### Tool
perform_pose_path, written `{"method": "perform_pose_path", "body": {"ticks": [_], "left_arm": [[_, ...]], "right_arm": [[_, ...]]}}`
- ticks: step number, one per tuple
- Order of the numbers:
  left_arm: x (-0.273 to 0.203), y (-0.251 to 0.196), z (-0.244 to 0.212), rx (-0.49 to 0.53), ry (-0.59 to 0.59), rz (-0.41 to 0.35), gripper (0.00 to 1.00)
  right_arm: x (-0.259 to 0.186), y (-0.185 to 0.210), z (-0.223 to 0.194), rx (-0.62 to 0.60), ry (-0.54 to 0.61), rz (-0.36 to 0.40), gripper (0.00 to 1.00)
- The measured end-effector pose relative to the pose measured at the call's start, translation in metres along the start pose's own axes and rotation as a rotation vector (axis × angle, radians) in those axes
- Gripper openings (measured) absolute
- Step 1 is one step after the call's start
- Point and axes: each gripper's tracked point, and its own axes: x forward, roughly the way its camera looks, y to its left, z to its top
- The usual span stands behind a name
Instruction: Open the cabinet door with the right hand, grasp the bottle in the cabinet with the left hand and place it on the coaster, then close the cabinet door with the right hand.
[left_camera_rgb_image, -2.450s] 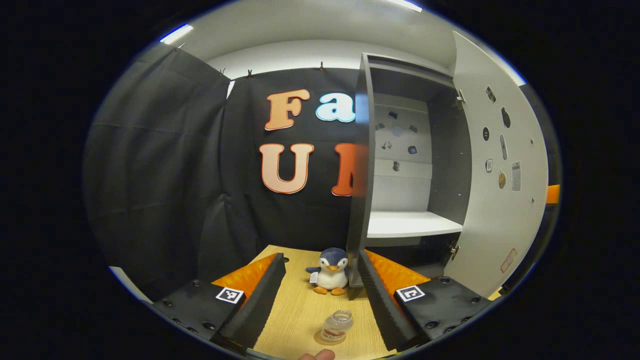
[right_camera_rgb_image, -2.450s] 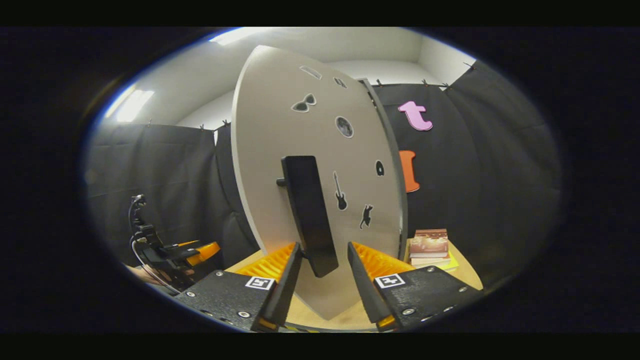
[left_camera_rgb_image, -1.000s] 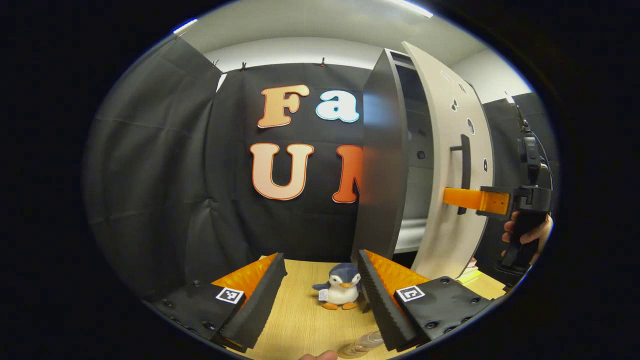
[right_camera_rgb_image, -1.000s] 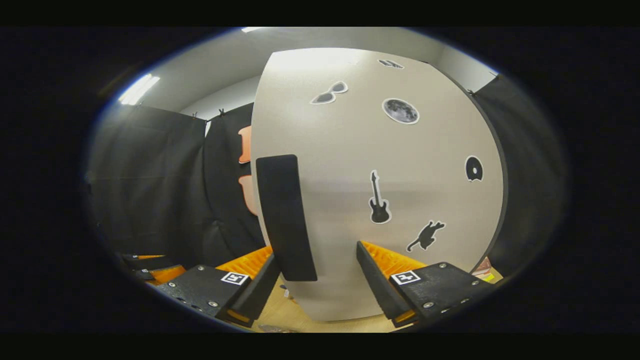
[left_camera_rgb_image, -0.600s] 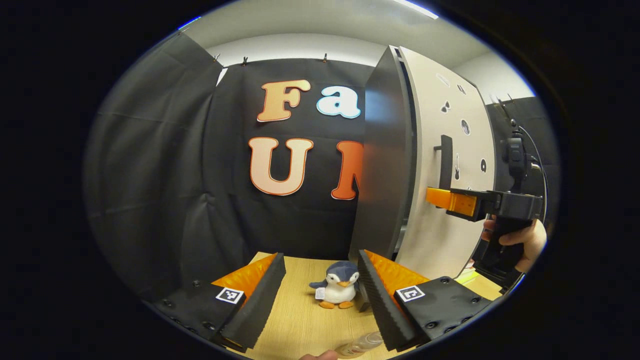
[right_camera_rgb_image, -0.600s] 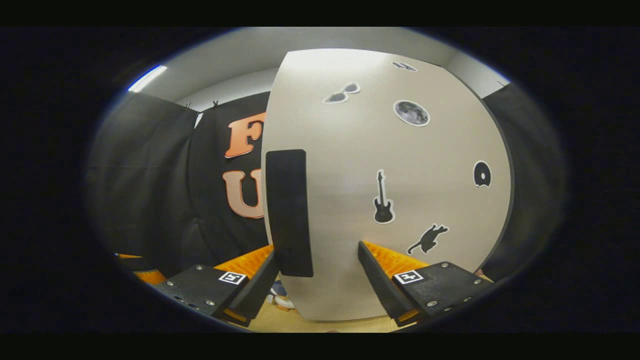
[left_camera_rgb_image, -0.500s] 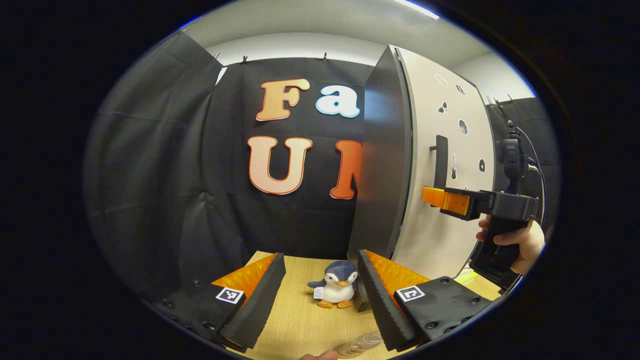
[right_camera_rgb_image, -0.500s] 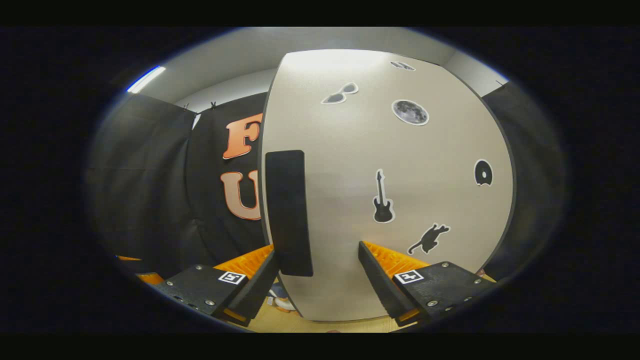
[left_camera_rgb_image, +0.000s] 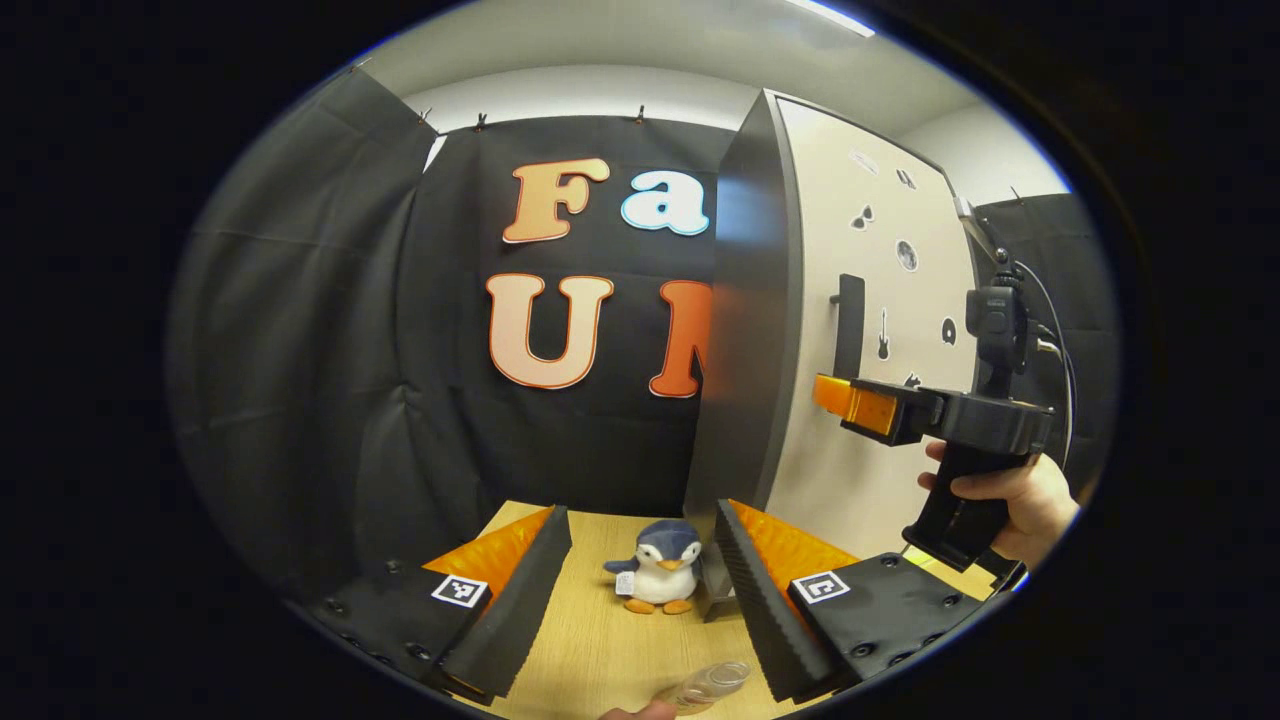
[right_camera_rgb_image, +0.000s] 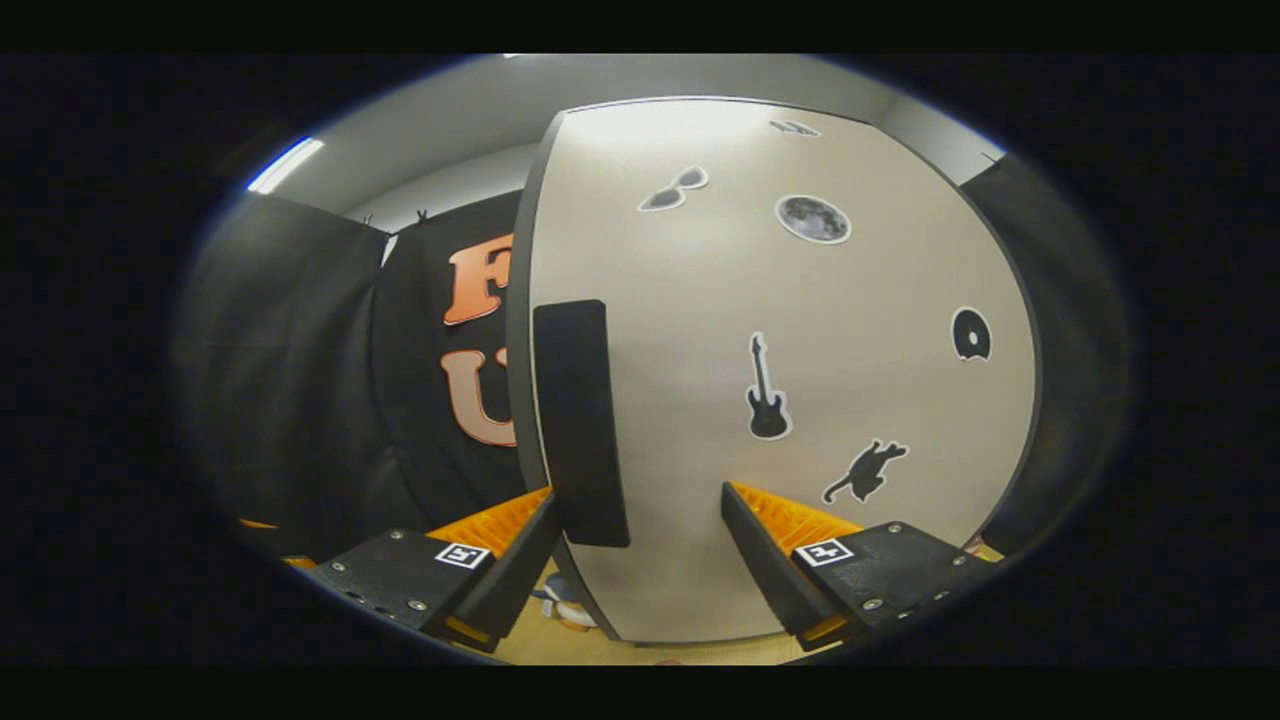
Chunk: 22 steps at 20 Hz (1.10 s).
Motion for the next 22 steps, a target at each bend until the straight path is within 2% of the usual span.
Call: {"method": "perform_pose_path", "body": {"ticks": [4, 9, 13, 14, 15, 16, 18, 19, 20, 22], "left_arm": [[-0.013, -0.022, 0.006, 0.0, -0.007, -0.012, 0.95], [-0.033, -0.048, 0.011, -0.009, -0.01, 0.005, 0.96], [-0.051, -0.069, 0.02, -0.004, -0.018, 0.023, 0.96], [-0.057, -0.073, 0.021, -0.007, -0.023, 0.028, 0.95], [-0.06, -0.08, 0.022, -0.016, -0.024, 0.028, 0.95], [-0.065, -0.087, 0.023, -0.025, -0.023, 0.024, 0.95], [-0.073, -0.099, 0.025, -0.025, -0.016, 0.023, 0.95], [-0.077, -0.101, 0.028, -0.02, -0.018, 0.031, 0.96], [-0.082, -0.106, 0.032, -0.021, -0.025, 0.029, 0.95], [-0.089, -0.115, 0.037, -0.022, -0.037, 0.024, 0.96]], "right_arm": [[-0.046, -0.007, 0.017, -0.037, -0.043, 0.006, 0.95], [-0.137, -0.026, 0.033, -0.053, -0.061, -0.005, 0.95], [-0.208, -0.047, 0.047, -0.087, -0.081, -0.044, 0.95], [-0.222, -0.052, 0.05, -0.088, -0.085, -0.057, 0.93], [-0.236, -0.056, 0.05, -0.082, -0.082, -0.062, 0.95], [-0.248, -0.06, 0.049, -0.072, -0.076, -0.071, 0.97], [-0.265, -0.072, 0.045, -0.067, -0.062, -0.092, 0.95], [-0.272, -0.076, 0.042, -0.064, -0.054, -0.1, 0.98], [-0.278, -0.078, 0.04, -0.056, -0.052, -0.1, 0.93], [-0.286, -0.08, 0.038, -0.043, -0.048, -0.095, 0.95]]}}
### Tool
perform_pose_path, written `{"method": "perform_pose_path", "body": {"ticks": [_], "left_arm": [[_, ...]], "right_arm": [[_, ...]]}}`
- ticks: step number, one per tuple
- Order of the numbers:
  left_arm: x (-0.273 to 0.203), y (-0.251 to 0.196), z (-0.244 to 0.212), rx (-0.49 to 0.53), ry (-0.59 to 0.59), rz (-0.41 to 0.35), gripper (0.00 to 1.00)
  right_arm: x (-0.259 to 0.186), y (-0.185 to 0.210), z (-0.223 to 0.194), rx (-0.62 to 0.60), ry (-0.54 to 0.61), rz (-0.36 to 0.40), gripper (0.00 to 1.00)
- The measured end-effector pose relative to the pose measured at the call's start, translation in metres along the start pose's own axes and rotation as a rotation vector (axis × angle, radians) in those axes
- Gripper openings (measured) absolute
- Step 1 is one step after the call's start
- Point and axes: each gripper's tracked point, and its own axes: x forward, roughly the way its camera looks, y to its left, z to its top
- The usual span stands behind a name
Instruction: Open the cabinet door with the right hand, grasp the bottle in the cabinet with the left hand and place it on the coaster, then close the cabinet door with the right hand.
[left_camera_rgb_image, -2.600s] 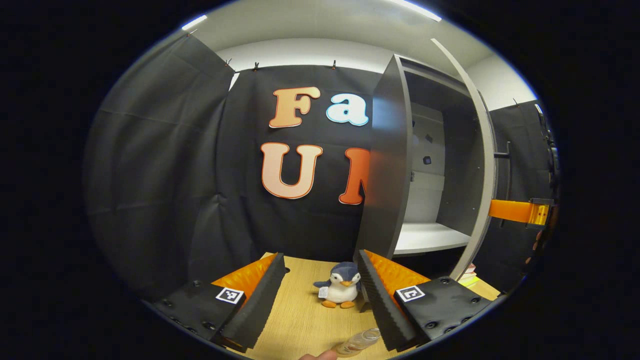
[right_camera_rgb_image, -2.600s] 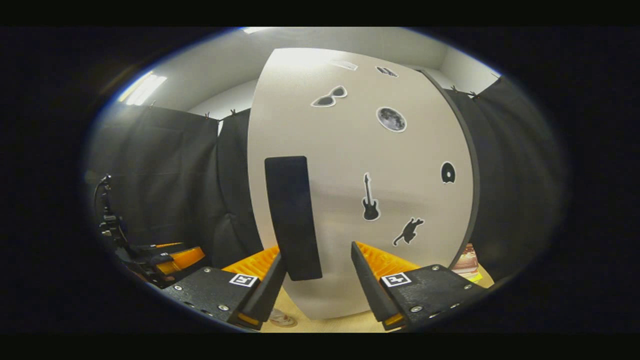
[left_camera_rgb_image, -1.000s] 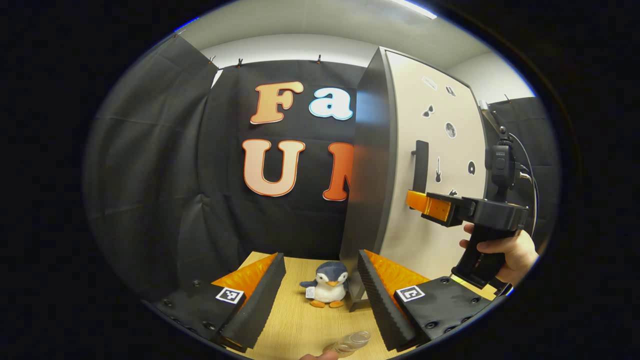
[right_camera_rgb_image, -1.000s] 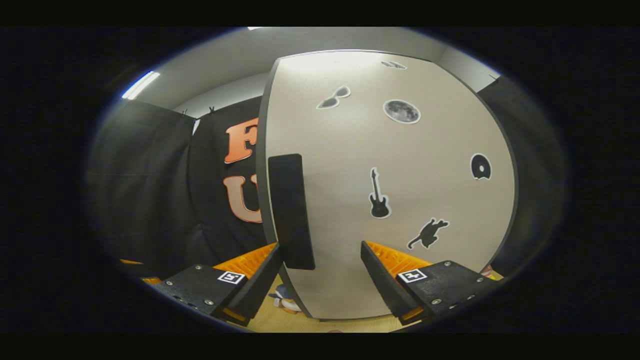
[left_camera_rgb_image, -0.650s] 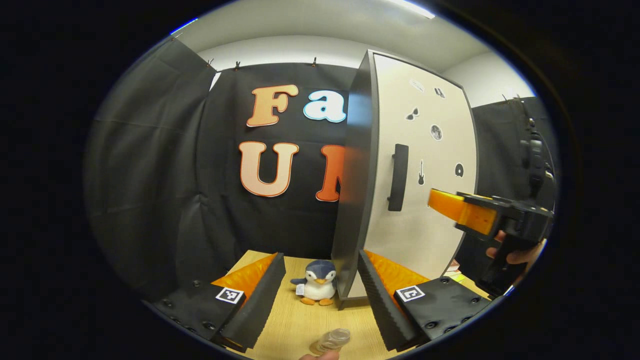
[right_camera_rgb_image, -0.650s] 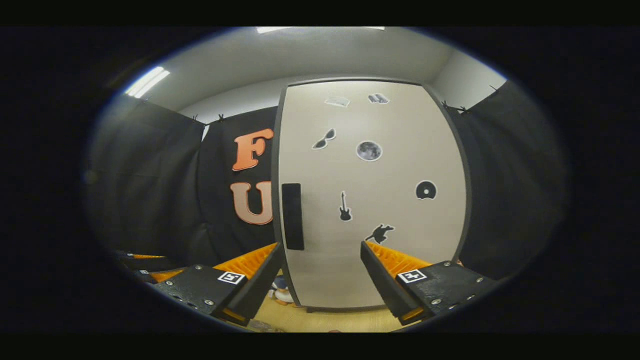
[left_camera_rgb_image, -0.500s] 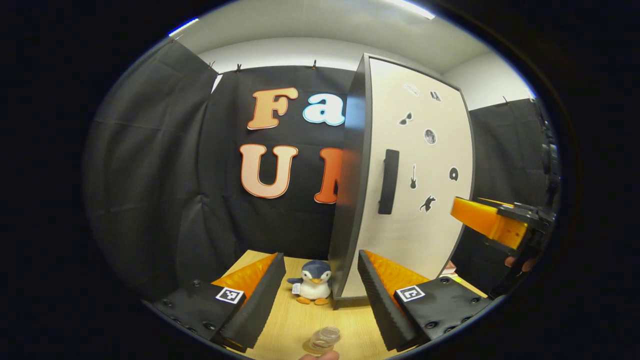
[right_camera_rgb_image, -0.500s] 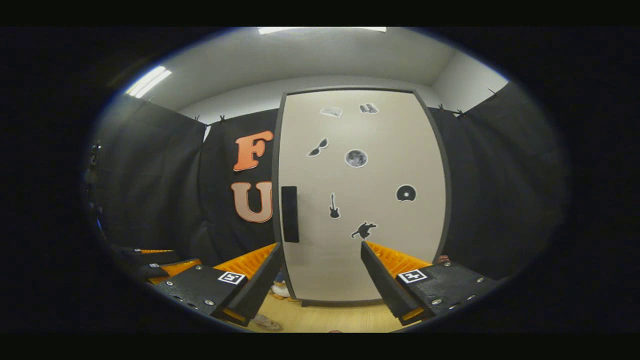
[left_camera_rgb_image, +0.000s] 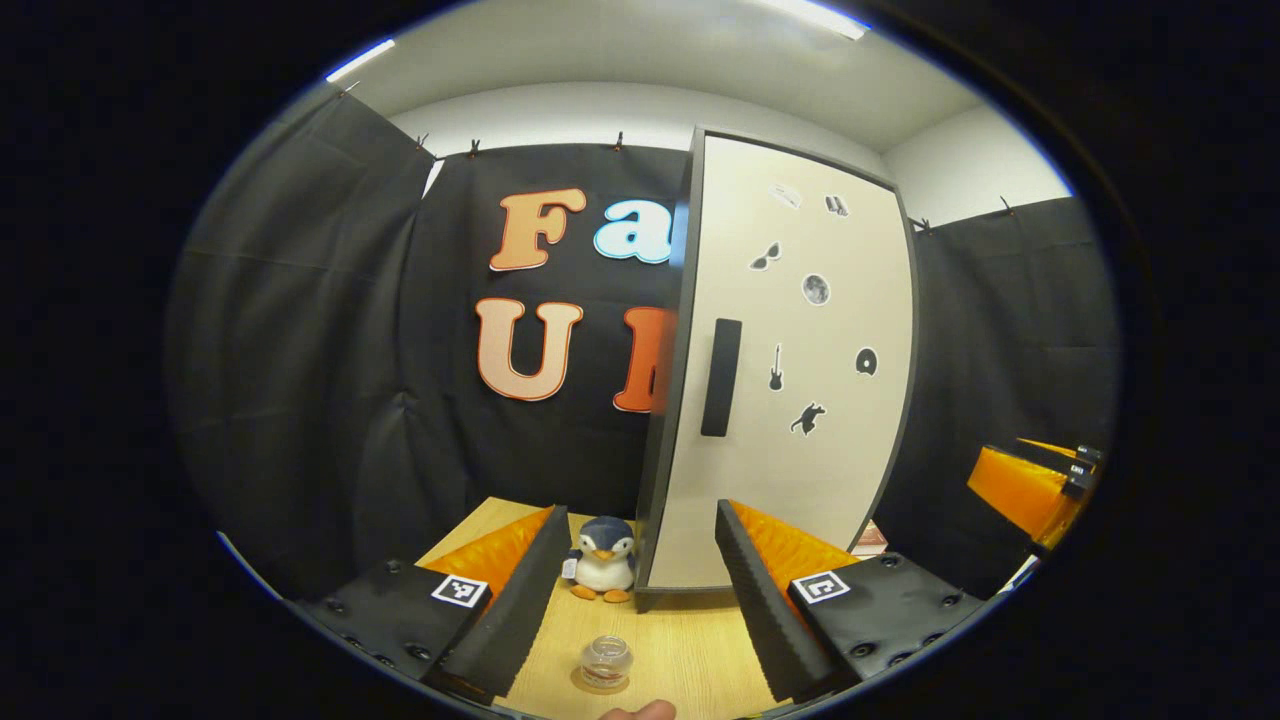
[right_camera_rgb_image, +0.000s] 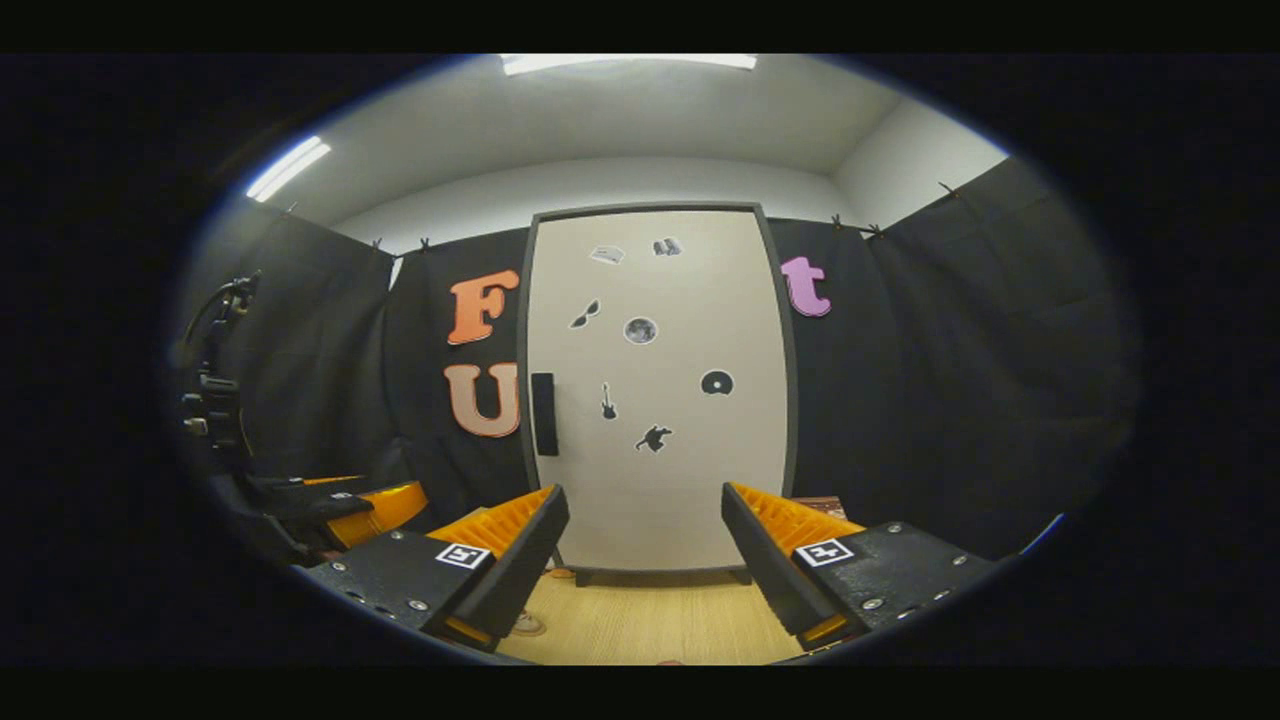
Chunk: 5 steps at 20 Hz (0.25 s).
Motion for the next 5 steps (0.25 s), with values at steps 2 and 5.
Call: {"method": "perform_pose_path", "body": {"ticks": [2, 5], "left_arm": [[-0.009, -0.005, 0.002, 0.012, -0.003, 0.003, 0.96], [-0.018, -0.007, 0.006, 0.025, -0.011, 0.008, 0.95]], "right_arm": [[-0.009, -0.005, 0.0, -0.001, -0.003, 0.003, 0.95], [-0.017, -0.007, 0.003, 0.007, -0.013, 0.01, 0.95]]}}
